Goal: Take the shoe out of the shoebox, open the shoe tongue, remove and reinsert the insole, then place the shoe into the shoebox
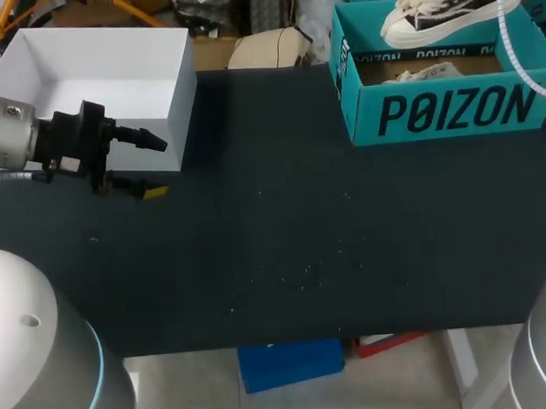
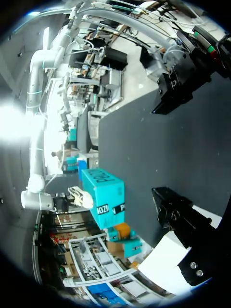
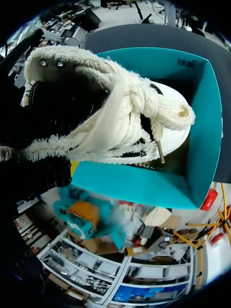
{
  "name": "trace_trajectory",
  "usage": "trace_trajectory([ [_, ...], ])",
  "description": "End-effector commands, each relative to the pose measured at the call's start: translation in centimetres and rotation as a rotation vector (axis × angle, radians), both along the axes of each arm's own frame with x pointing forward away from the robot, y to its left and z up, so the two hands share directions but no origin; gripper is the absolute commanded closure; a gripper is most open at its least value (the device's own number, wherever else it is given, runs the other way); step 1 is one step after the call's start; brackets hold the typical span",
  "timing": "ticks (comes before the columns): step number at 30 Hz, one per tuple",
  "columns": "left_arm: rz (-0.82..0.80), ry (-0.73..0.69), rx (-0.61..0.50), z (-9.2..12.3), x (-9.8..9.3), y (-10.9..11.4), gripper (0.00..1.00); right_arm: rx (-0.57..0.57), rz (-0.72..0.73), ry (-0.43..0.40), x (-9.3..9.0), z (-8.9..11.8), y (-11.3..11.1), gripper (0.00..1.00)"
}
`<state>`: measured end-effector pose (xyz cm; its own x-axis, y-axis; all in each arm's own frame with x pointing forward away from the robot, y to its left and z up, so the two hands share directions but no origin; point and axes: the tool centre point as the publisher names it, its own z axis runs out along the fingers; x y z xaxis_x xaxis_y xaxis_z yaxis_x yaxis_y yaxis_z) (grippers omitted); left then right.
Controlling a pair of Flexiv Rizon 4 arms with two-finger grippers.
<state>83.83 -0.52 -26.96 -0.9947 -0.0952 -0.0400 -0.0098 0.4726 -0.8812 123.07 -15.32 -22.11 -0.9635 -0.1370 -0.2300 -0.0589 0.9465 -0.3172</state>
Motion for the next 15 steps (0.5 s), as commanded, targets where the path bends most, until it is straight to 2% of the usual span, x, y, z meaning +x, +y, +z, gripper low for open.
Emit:
trace_trajectory([
  [1, 0.002, -0.002, 0.002, -0.1, 0.0, -0.1, 0.0, 0.017, -0.011, 0.02, 2.2, -1.5, 0.1, 1.0],
  [10, 0.002, -0.002, 0.002, -0.1, 0.0, -0.1, 0.0, 0.065, -0.011, 0.013, 4.0, -4.4, 0.6, 1.0],
  [15, 0.002, -0.002, 0.002, -0.1, 0.0, -0.1, 0.0, 0.087, -0.019, 0.016, 4.4, -6.6, 1.2, 1.0],
])
